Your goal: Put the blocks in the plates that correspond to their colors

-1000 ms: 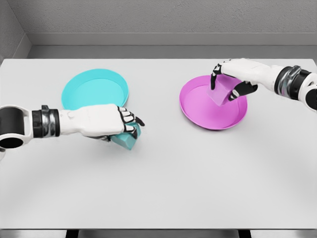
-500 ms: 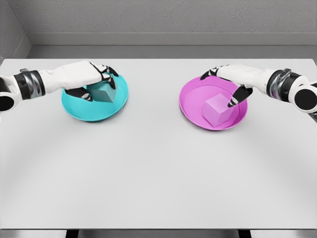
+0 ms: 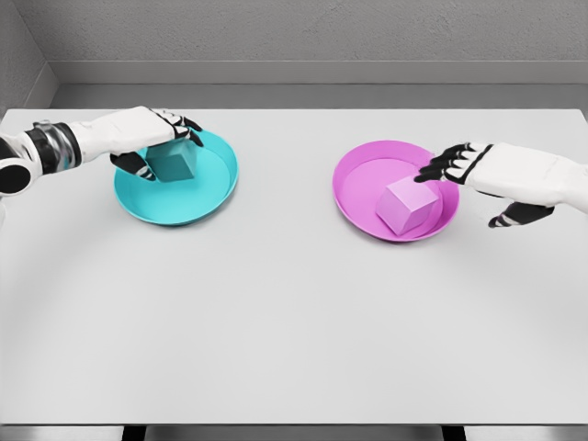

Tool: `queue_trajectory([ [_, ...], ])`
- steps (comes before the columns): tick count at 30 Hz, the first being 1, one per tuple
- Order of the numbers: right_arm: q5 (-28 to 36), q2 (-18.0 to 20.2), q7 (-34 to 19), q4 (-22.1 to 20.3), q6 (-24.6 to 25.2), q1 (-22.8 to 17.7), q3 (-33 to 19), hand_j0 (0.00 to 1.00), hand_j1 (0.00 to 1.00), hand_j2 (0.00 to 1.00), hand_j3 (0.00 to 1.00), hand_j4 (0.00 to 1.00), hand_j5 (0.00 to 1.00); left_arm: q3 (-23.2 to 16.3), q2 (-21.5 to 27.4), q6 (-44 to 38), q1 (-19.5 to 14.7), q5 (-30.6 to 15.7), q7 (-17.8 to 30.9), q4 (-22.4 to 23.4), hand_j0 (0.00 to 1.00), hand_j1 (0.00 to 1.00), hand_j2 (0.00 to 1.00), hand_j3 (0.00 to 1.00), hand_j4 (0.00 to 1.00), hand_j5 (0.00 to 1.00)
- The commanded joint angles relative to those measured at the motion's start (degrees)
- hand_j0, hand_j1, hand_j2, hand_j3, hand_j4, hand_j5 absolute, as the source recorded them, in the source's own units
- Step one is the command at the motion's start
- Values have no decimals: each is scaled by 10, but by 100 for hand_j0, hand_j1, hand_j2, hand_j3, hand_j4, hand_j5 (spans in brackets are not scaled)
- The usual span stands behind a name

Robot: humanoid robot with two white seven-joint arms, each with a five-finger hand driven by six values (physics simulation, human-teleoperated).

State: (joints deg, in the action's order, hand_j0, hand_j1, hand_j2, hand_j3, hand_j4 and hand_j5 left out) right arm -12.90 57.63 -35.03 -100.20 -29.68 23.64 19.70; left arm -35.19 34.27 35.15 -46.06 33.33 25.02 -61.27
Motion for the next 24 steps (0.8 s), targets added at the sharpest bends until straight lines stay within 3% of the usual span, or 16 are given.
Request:
queue_trajectory([
  [1, 3, 15, 0, 0, -53, -4, -27, 100, 100, 100, 100, 100, 100, 0, 0, -2, 0, -4, 0, 1, 100, 100, 100, 100, 100, 100],
  [4, 15, 21, 0, 2, -53, -35, -36, 100, 100, 100, 100, 100, 100, 0, 2, -2, 0, -3, 0, 0, 100, 100, 100, 100, 100, 100],
  [11, 15, 19, 0, 2, -53, -37, -35, 100, 100, 100, 100, 100, 100, 35, 37, -2, 9, -16, -3, -35, 100, 100, 100, 100, 100, 100],
  [19, 15, 16, 0, 2, -53, -37, -34, 100, 100, 100, 100, 100, 100, 34, 116, -2, 37, -137, -4, -65, 100, 100, 100, 100, 100, 100],
  [24, 15, 15, 0, -1, -53, -37, -34, 100, 100, 100, 100, 100, 100, 36, 133, -2, 62, -137, -1, -94, 100, 100, 100, 100, 100, 100],
])
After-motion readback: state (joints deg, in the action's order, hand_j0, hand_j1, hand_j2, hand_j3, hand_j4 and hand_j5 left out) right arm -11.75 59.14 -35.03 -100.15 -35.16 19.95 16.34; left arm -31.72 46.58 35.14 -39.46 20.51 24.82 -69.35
